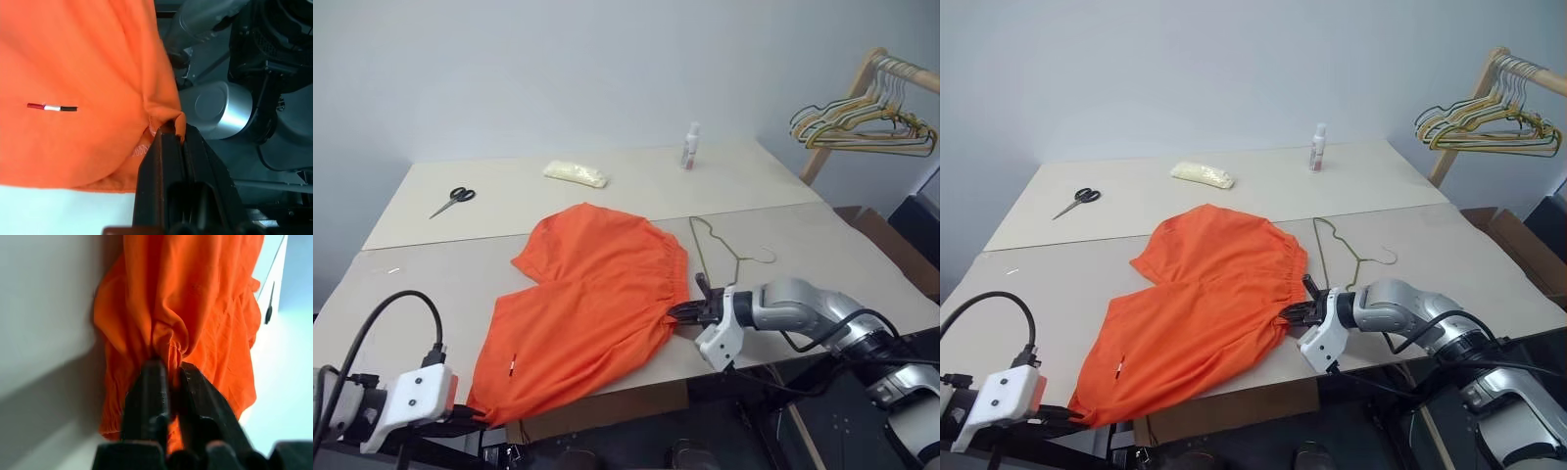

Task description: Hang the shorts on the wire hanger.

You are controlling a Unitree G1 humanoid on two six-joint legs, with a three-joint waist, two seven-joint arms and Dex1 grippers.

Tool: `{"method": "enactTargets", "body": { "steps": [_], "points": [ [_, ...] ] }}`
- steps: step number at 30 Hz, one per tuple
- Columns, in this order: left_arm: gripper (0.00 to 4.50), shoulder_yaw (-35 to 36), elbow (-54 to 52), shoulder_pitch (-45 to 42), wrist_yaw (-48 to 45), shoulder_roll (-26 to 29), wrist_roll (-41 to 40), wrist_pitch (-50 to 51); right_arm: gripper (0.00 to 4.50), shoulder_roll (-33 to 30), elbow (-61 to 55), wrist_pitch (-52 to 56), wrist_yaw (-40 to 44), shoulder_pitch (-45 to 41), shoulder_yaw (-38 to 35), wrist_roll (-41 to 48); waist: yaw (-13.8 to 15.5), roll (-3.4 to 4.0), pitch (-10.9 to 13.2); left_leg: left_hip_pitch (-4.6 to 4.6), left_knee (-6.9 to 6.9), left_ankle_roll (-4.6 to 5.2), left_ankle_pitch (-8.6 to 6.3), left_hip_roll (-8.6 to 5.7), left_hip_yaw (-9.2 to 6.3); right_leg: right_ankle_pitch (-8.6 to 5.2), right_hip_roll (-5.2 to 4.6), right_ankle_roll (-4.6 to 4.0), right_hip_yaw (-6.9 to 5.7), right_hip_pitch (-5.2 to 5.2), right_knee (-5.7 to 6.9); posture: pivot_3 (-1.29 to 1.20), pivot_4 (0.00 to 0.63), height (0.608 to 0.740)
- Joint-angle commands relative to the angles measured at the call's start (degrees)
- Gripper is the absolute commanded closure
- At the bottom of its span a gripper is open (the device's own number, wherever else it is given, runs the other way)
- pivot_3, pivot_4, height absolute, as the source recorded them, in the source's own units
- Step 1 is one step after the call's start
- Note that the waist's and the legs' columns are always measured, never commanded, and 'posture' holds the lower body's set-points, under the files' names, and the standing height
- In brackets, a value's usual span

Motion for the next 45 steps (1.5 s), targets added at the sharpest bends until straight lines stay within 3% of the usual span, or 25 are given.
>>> {"method": "enactTargets", "body": {
  "steps": [1,8,12,14,17,20,24,26,33,39,45],
  "points": [
    [4.07,-1.4,0.3,-1.8,0.6,-0.2,0.6,-2.0,2.56,-1.7,-0.8,-4.0,2.6,-0.7,-1.1,3.2,0.0,0.0,0.0,0.0,0.0,0.0,0.0,0.01,0.0,0.0,0.0,0.0,-0.01,0.01,-0.01,0.16,0.0,0.74],
    [1.91,0.9,2.2,-2.1,-3.4,1.0,-1.7,-2.6,0.04,-10.3,-4.9,-2.9,17.0,1.9,0.8,20.2,0.0,0.01,0.0,0.0,0.01,0.06,-0.03,0.02,0.03,-0.02,-0.03,-0.02,-0.01,0.02,-0.06,0.14,0.0,0.74],
    [0.57,4.0,2.3,-5.4,-5.1,0.6,-8.5,0.3,0.0,-12.8,-6.6,3.4,22.4,3.7,-1.5,28.3,-0.1,-0.04,0.0,0.06,0.03,0.06,-0.03,0.15,0.04,-0.22,0.01,-0.37,-0.05,0.08,-0.04,0.14,0.0,0.74],
    [0.04,5.9,2.0,-9.1,-4.1,-0.1,-14.1,3.3,0.0,-12.6,-10.3,18.4,22.5,4.7,-5.2,35.0,0.0,-0.04,0.0,0.08,0.05,0.06,-0.03,0.19,0.05,-0.23,0.01,-0.39,-0.06,0.08,-0.01,0.14,0.0,0.74],
    [0.02,7.3,1.7,-15.0,-1.4,-1.4,-20.7,7.0,0.0,-11.9,-16.0,42.8,20.8,4.1,-10.3,42.5,0.1,0.05,0.0,0.06,0.09,0.06,-0.03,0.26,0.03,-0.18,0.02,-0.44,-0.07,0.03,0.03,0.13,0.0,0.74],
    [0.02,5.9,1.3,-21.0,1.2,-2.6,-24.3,8.9,0.0,-8.8,-17.7,65.0,14.1,2.4,-13.6,41.6,0.1,0.05,0.0,0.0,0.06,0.04,-0.04,0.29,0.0,0.03,0.11,-0.13,-0.13,-0.03,0.0,0.12,0.0,0.74],
    [0.02,-0.6,1.0,-28.7,5.5,-4.3,-22.9,9.3,0.0,1.0,-14.3,89.7,1.3,-0.4,-16.9,39.0,0.4,0.02,0.0,-0.21,0.08,-0.05,-0.03,0.25,-0.07,0.11,0.15,-0.22,-0.19,-0.17,-0.03,0.1,0.0,0.74],
    [0.02,-4.0,1.4,-31.9,8.0,-5.2,-20.4,9.0,0.0,5.8,-12.4,97.1,-3.1,-1.2,-19.0,39.1,0.6,0.01,0.0,-0.3,0.09,-0.11,-0.01,0.22,-0.07,0.14,0.14,-0.24,-0.19,-0.23,-0.02,0.1,0.0,0.74],
    [0.02,-14.0,4.7,-42.6,14.6,-10.2,-14.5,9.0,0.0,13.8,-10.0,100.8,-9.2,2.2,-20.5,37.1,0.8,0.04,0.0,-0.68,0.08,-0.5,0.22,-0.04,-0.2,0.3,0.0,-0.13,-0.21,-0.52,-0.09,0.08,0.0,0.74],
    [0.02,-15.2,5.8,-43.2,11.9,-10.4,-14.3,7.2,0.0,9.0,-12.8,99.4,-8.3,7.1,-17.3,31.7,-0.4,0.06,0.0,-0.75,0.08,-0.53,0.24,-0.08,-0.18,0.31,-0.01,-0.08,-0.17,-0.53,-0.11,0.05,0.0,0.74],
    [0.02,-16.4,6.4,-44.8,11.2,-11.5,-15.3,6.6,0.0,6.9,-16.6,98.7,-6.3,11.8,-23.0,33.6,-0.7,0.05,0.0,-0.59,0.09,-0.17,0.04,-0.06,-0.18,0.33,0.0,0.0,-0.2,-0.26,-0.51,0.04,0.0,0.74]
  ]
}}
